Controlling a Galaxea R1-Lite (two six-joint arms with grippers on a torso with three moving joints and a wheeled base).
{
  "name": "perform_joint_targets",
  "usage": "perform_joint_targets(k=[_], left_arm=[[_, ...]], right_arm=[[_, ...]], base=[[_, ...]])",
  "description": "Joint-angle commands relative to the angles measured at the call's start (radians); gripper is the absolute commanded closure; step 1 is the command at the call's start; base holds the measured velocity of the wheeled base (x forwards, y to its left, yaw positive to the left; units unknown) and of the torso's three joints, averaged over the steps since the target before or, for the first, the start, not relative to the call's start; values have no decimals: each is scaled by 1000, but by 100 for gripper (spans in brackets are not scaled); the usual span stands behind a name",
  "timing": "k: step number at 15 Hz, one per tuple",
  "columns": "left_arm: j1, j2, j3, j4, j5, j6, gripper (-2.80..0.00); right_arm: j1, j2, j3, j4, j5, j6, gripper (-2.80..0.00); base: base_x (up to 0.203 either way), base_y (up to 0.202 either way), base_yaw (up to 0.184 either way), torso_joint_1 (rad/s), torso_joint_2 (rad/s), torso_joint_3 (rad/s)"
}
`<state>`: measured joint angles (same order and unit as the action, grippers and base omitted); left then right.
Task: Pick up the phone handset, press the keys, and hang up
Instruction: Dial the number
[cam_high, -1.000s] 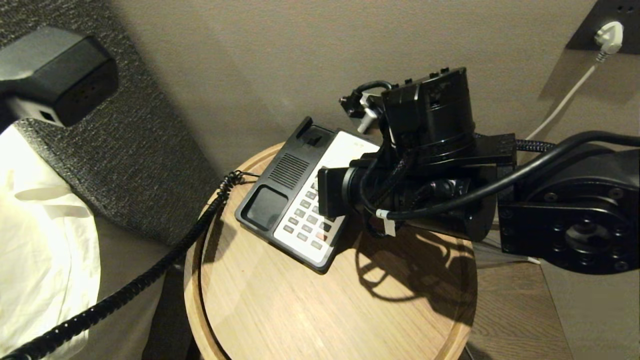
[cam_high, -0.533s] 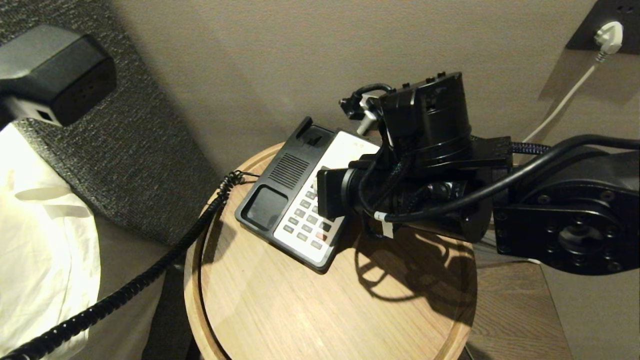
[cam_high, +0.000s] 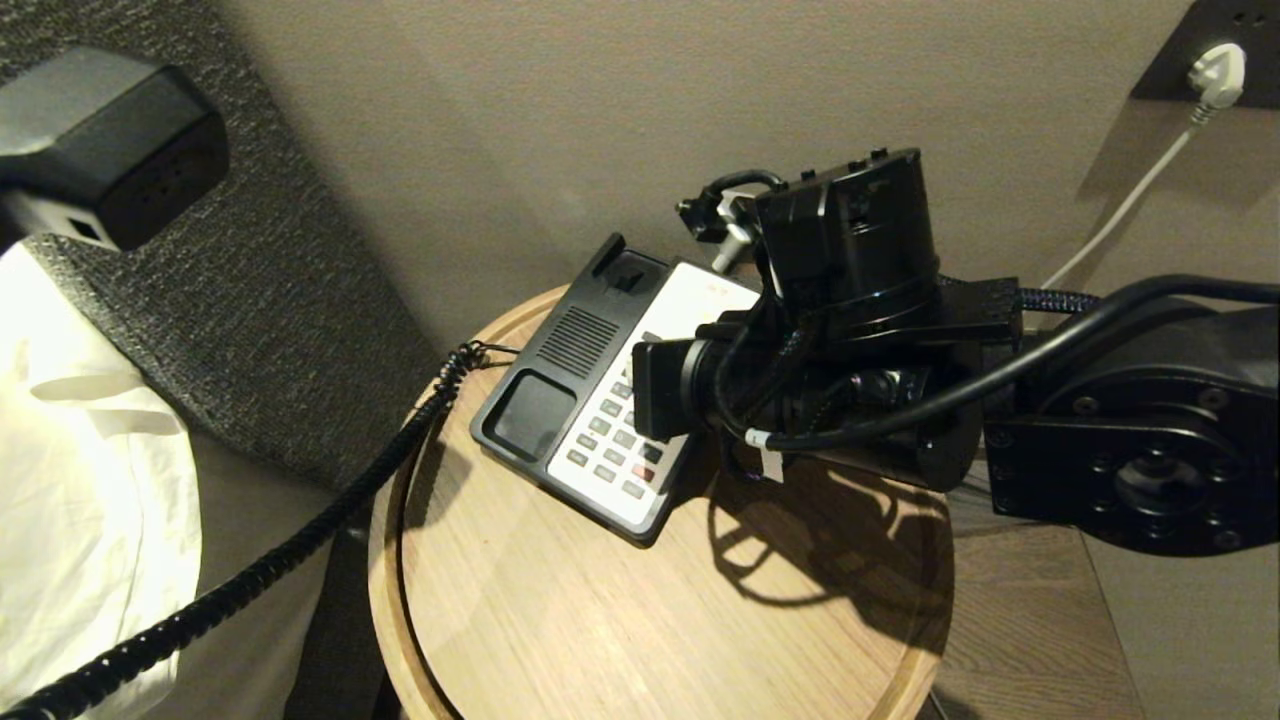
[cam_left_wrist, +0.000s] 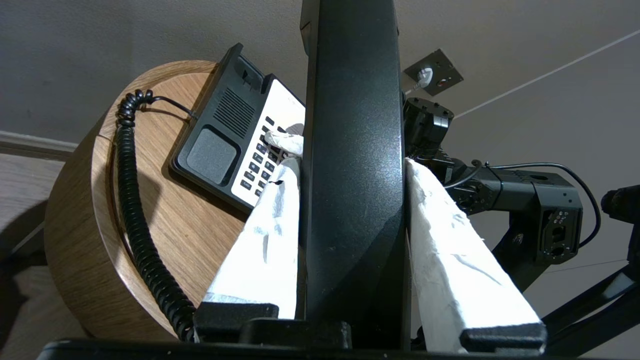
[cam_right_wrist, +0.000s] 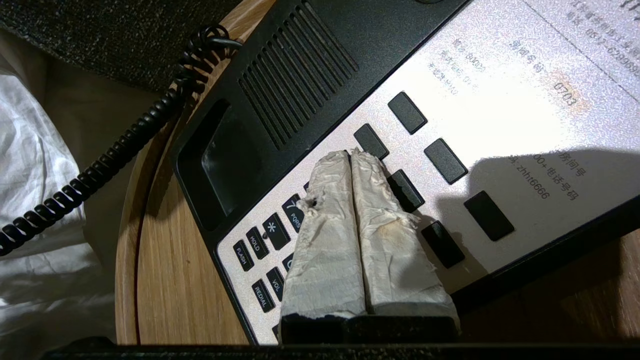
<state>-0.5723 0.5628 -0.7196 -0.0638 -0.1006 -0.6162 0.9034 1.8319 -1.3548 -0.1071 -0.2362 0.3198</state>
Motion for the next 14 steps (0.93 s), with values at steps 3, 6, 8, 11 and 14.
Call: perform_joint_targets(k=[3,6,8,11,14], left_arm=[[0,0,11,-1,1,-4,0],[0,-1,11,-1,1,-4,0],[0,-2,12,-1,1,-4,0],[0,-11,17,0,-1,-4,0],[0,-11,19,-1,-1,-4,0]], right_arm=[[1,-35,-12,-2,-1,4,0],[0,-59,-11,-10,-6,5,0],[1,-83,6,1,-9,12,0],[0,-115,44,54,-27,22,0],[0,-123,66,58,-28,24,0]], base=[[0,0,0,0,0,0],[0,0,0,0,0,0],[0,0,0,0,0,0],[0,0,0,0,0,0],[0,0,0,0,0,0]])
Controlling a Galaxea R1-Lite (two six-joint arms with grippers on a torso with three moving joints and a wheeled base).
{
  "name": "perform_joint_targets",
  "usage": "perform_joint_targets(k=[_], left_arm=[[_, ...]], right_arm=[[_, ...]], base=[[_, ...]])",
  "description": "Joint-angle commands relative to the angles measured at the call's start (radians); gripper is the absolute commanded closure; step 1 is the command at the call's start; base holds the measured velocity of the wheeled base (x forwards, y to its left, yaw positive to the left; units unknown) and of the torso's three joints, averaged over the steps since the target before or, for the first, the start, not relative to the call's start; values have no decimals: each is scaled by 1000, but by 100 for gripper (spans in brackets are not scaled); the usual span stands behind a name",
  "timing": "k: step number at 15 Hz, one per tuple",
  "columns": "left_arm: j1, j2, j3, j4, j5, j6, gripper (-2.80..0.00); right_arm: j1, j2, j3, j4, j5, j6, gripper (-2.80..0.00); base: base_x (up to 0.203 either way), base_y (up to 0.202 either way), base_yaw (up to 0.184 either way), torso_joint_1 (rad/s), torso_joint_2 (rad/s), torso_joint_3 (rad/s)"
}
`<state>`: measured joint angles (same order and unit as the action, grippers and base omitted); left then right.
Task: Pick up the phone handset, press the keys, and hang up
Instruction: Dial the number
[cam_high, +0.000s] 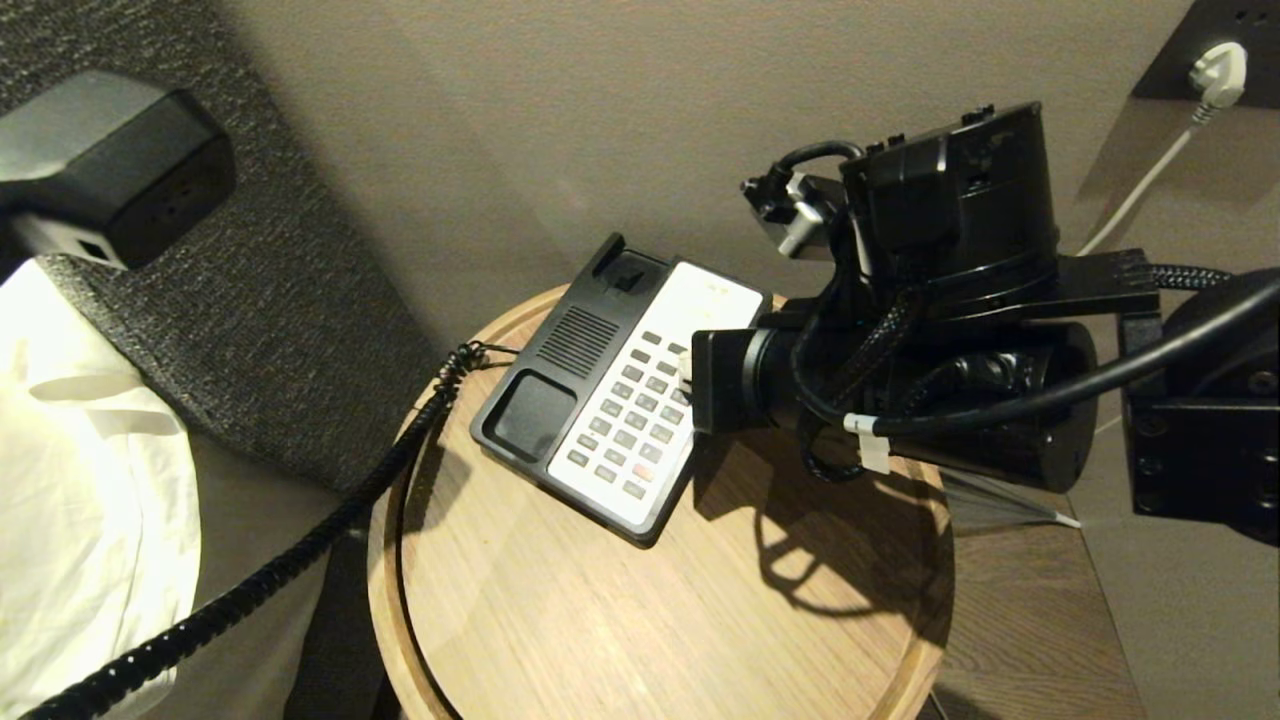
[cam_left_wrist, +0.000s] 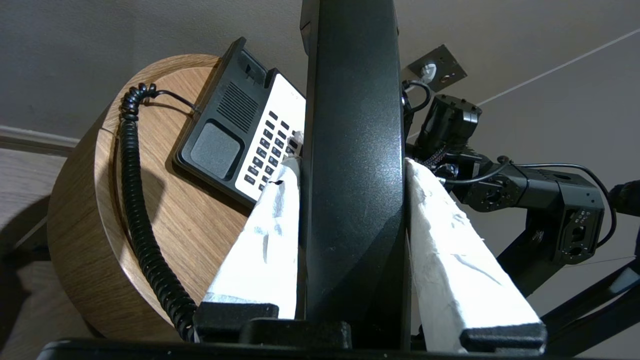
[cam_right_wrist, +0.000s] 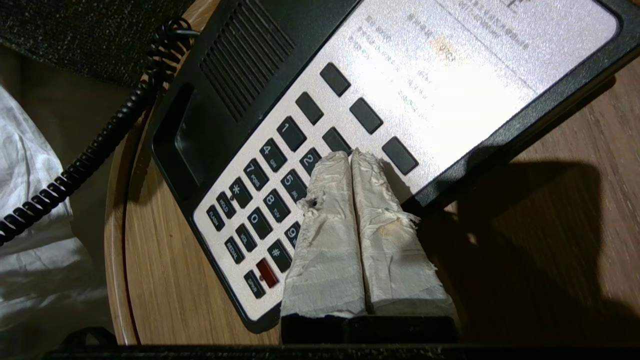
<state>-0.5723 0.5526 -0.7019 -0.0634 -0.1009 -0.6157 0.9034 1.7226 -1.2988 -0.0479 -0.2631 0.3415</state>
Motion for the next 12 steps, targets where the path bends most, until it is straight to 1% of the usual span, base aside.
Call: perform_joint_targets(k=[1,4,8,12], left_arm=[[0,0,2,-1,0,-4,0],[0,0,4,-1,0,-4,0],[0,0,4,-1,0,-4,0],[0,-2,4,-1,0,-4,0]], right_arm=[[2,-14,13,-1,-1,2,0],[2,-11,18,0,-1,2,0],[2,-21,62,-6,1,2,0],[2,-18,65,-8,1,2,0]], base=[[0,0,0,0,0,0],[0,0,0,0,0,0],[0,0,0,0,0,0],[0,0,0,0,0,0]])
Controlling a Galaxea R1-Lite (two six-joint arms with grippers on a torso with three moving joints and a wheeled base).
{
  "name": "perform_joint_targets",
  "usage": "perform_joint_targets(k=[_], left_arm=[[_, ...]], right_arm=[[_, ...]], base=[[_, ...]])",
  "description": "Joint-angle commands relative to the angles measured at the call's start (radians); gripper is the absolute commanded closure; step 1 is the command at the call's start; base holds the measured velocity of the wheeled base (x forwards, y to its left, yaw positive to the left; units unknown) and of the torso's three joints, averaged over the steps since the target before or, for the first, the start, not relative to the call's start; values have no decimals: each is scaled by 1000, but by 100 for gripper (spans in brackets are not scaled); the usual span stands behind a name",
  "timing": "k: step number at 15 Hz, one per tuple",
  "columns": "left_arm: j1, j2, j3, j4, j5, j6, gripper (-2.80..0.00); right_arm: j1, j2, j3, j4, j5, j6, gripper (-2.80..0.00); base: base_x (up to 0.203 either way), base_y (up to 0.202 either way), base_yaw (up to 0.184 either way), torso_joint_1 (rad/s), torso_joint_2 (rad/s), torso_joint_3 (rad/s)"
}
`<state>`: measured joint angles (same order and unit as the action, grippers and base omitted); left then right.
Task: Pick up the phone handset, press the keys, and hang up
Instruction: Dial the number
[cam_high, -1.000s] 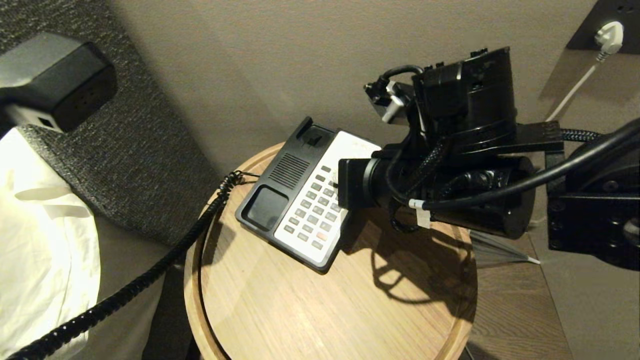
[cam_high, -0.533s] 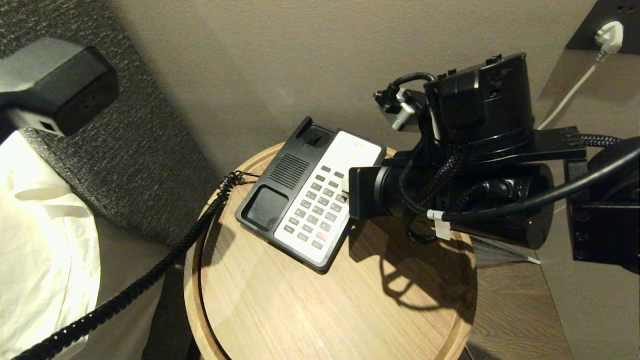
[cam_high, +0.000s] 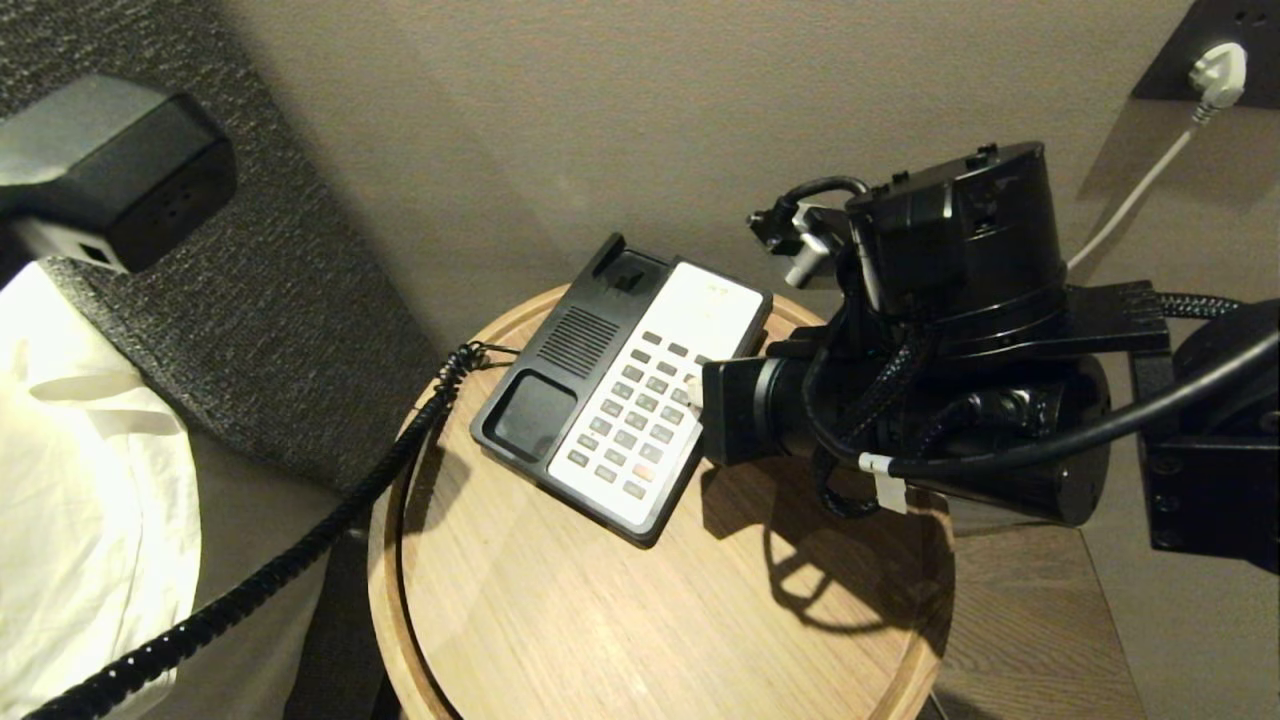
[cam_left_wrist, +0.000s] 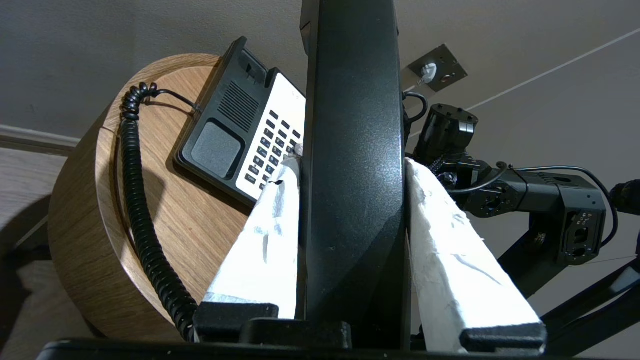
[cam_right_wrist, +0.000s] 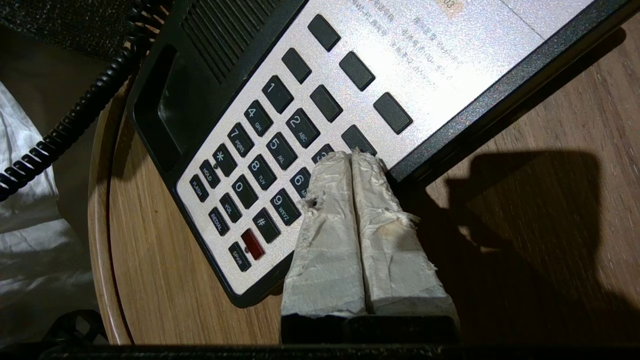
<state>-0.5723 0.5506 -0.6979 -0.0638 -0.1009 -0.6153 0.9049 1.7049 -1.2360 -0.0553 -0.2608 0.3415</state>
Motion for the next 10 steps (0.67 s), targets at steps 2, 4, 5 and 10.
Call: perform_joint_targets(k=[2,4,5,10], left_arm=[[0,0,0,1,0,-4,0],[0,0,1,0,0,-4,0],[0,2,1,0,0,-4,0],[0,0,7,-1,0,-4,0]], right_arm=[[2,1,-6,-3,-1,2,0],[2,1,-14,-6,2,2,0],[3,-1,-15,-6,3,2,0],[13,1,-6,-2,8,5,0]], base=[[0,0,0,0,0,0],[0,0,0,0,0,0],[0,0,0,0,0,0],[0,0,0,0,0,0]])
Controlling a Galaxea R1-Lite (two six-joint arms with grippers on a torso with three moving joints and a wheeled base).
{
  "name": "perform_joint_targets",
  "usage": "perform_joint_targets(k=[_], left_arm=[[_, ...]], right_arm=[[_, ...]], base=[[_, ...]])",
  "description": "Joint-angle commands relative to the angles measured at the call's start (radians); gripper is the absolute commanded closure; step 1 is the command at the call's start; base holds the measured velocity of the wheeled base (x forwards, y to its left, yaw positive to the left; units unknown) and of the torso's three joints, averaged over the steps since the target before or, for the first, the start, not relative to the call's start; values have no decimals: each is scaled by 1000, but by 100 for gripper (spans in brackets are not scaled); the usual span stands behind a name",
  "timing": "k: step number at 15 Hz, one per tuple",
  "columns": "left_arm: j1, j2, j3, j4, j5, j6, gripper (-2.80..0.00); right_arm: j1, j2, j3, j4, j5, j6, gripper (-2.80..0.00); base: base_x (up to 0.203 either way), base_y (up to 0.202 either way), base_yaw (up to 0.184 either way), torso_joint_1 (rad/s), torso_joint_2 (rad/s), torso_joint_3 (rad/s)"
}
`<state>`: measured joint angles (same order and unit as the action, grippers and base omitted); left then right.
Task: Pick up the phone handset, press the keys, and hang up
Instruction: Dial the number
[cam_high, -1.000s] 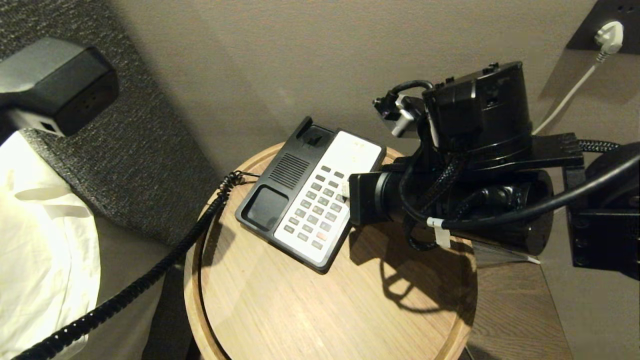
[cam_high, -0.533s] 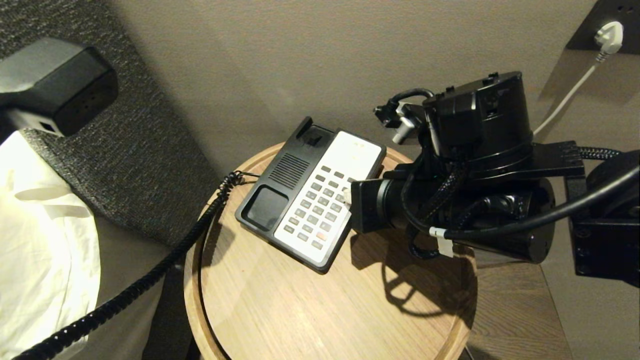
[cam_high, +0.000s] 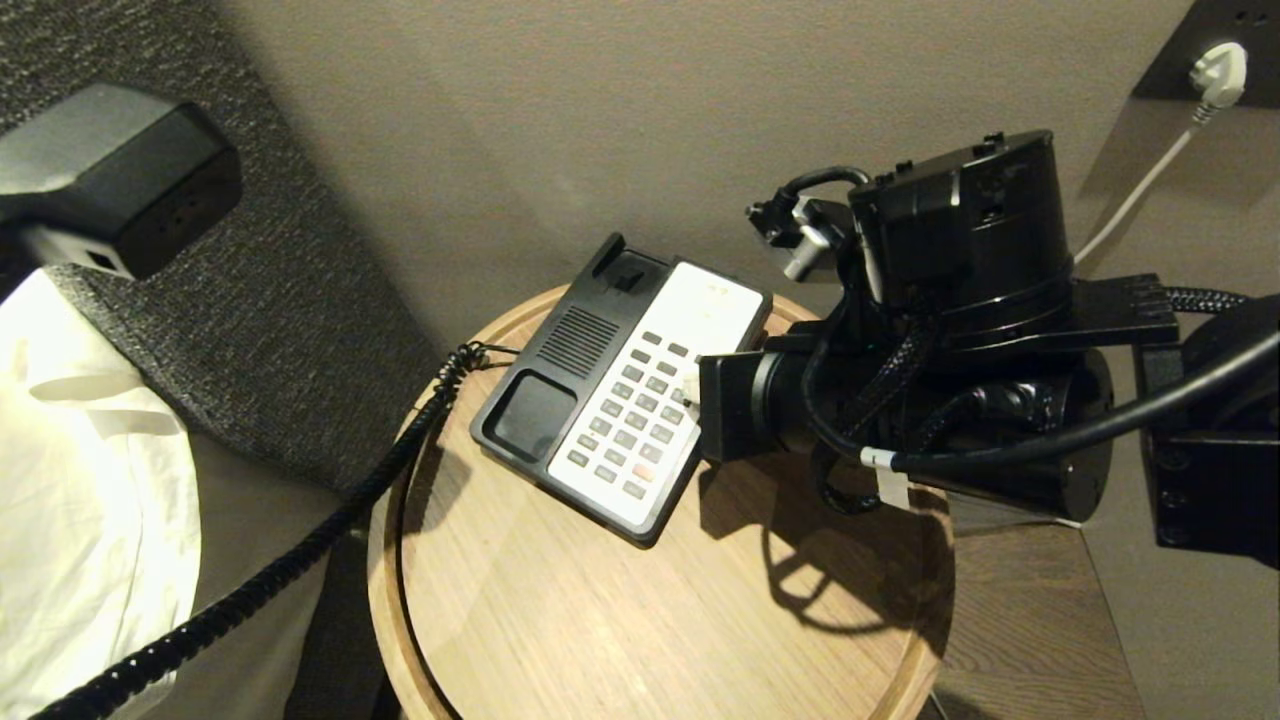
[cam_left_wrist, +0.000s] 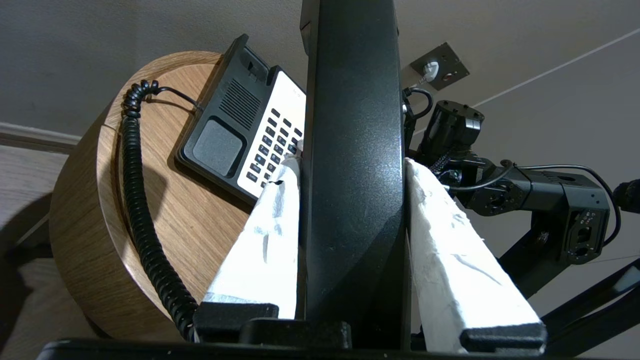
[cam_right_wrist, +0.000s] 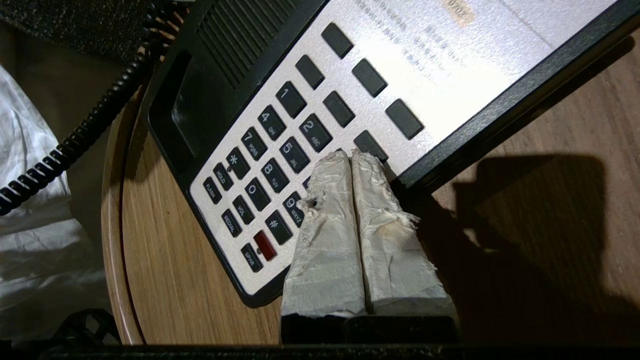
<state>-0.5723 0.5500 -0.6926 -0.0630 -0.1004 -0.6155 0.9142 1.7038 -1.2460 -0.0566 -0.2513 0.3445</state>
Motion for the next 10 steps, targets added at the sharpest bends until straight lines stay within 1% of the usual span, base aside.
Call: perform_joint_targets(k=[1,10], left_arm=[[0,1,2,-1,-1,-4,0],[0,-2,1,-1,-1,-4,0]], right_arm=[[3,5,5,-3,-2,2,0],[3,26,30,-8,-6,2,0]], base=[[0,0,0,0,0,0],[0,0,0,0,0,0]])
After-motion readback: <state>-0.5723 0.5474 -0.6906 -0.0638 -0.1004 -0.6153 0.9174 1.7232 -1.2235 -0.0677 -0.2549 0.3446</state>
